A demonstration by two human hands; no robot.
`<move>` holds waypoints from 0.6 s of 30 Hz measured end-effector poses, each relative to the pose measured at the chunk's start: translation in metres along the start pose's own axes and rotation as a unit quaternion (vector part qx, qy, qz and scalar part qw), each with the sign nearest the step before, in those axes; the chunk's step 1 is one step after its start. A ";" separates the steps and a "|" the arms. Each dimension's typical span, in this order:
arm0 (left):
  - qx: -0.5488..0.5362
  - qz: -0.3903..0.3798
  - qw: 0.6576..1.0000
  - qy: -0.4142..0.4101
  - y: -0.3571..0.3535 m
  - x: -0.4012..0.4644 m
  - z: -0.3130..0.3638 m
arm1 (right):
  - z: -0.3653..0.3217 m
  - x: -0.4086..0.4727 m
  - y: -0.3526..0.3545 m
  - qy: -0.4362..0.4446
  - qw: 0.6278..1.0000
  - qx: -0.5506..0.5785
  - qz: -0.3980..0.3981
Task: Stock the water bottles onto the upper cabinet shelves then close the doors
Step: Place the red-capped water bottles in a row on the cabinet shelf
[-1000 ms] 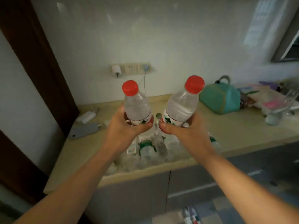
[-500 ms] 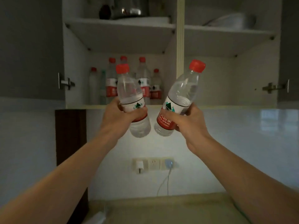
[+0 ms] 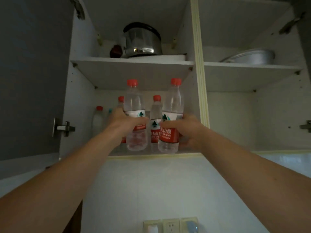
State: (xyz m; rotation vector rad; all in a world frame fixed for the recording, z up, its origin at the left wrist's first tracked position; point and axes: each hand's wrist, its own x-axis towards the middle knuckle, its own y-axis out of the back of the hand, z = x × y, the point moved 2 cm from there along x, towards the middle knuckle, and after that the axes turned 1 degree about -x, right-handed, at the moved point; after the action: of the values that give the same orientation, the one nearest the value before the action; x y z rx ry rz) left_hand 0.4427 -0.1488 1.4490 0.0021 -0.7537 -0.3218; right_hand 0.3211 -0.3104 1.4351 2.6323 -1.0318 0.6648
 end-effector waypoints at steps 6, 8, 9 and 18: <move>0.042 0.005 0.999 0.024 0.005 0.028 -0.044 | 0.021 0.031 -0.017 -0.007 0.997 -0.077 0.023; 0.053 0.012 0.998 0.011 0.007 0.036 -0.052 | 0.023 0.039 -0.019 0.002 0.994 -0.103 0.025; 0.065 0.012 0.998 0.004 0.006 0.039 -0.055 | 0.024 0.043 -0.021 0.005 0.993 -0.115 0.024; 0.105 0.026 0.992 -0.058 -0.014 0.050 -0.077 | 0.048 0.065 -0.036 0.040 0.982 -0.172 0.068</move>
State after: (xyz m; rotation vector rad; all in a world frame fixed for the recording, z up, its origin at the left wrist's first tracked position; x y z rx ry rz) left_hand 0.5245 -0.1854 1.4241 0.1626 -0.8981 -0.1925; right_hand 0.4035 -0.3398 1.4233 2.2374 -1.1921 0.5566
